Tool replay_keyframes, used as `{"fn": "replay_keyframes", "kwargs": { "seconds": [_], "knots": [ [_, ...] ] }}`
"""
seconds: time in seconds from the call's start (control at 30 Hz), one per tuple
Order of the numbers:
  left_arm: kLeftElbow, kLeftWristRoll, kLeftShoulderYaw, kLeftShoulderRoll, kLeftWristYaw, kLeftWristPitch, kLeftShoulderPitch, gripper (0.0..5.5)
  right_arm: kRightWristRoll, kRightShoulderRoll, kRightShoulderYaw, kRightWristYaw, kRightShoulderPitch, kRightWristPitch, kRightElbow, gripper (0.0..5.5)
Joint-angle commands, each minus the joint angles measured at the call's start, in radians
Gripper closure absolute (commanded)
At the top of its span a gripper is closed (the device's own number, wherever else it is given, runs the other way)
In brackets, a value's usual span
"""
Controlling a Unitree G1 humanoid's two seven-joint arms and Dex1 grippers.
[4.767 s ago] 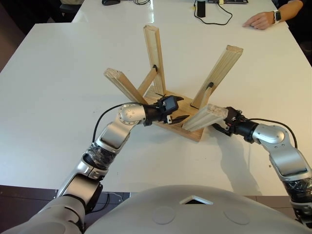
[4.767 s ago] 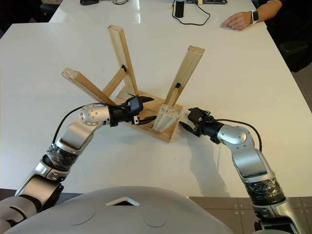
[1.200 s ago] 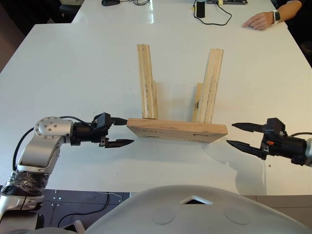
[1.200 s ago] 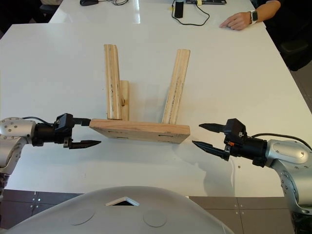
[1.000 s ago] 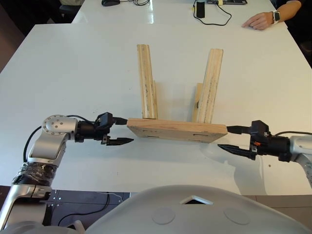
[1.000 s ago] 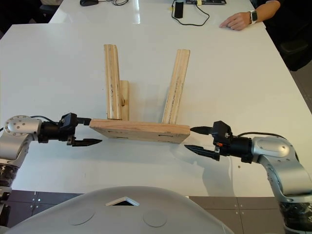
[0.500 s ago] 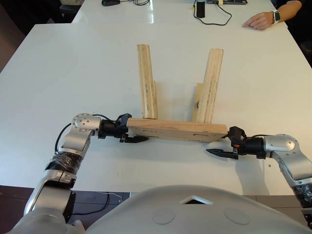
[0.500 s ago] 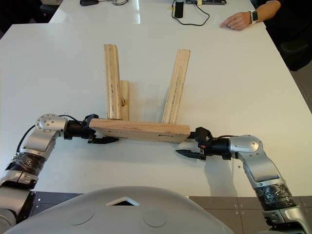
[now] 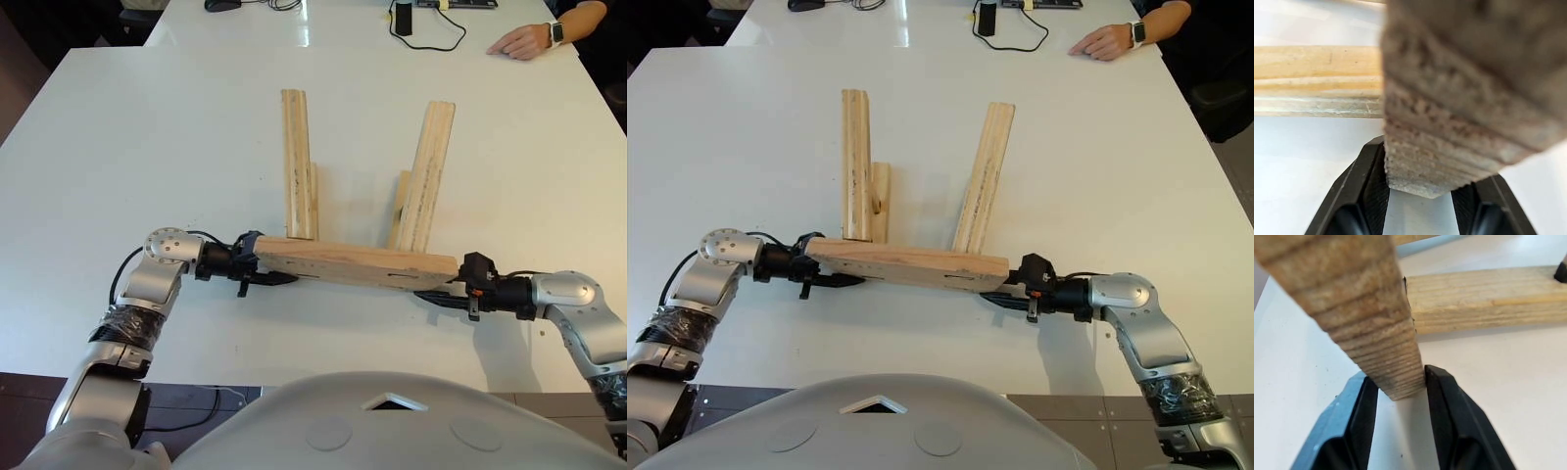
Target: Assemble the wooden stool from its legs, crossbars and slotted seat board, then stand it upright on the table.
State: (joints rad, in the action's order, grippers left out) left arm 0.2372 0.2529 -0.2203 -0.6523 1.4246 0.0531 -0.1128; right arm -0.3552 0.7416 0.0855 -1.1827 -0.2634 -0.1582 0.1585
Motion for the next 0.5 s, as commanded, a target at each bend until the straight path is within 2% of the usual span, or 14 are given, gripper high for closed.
{"fn": "replay_keyframes", "kwargs": {
  "seconds": [0.03,0.17,0.27,0.33,0.4,0.5],
  "knots": [
    [-0.203,0.151,0.041,-0.046,0.04,-0.175,0.049,3.94,-0.28,0.016,-0.12,-0.021,-0.114,-0.165,0.204,4.06],
    [-0.506,0.436,0.157,-0.189,0.078,-0.458,0.162,3.94,-0.667,0.038,-0.328,0.004,-0.253,-0.325,0.411,4.06],
    [-0.671,0.656,0.259,-0.232,0.014,-0.605,0.215,3.94,-0.898,0.045,-0.415,0.079,-0.314,-0.355,0.537,4.06],
    [-0.743,0.861,0.333,-0.239,-0.096,-0.694,0.204,3.94,-1.074,0.045,-0.457,0.17,-0.33,-0.334,0.615,4.06],
    [-0.758,1.01,0.362,-0.225,-0.222,-0.749,0.163,3.94,-1.193,0.029,-0.471,0.257,-0.331,-0.298,0.666,4.06],
    [-0.755,1.169,0.357,-0.16,-0.46,-0.751,0.108,3.94,-1.29,-0.04,-0.414,0.408,-0.28,-0.233,0.693,4.06]
  ]
}}
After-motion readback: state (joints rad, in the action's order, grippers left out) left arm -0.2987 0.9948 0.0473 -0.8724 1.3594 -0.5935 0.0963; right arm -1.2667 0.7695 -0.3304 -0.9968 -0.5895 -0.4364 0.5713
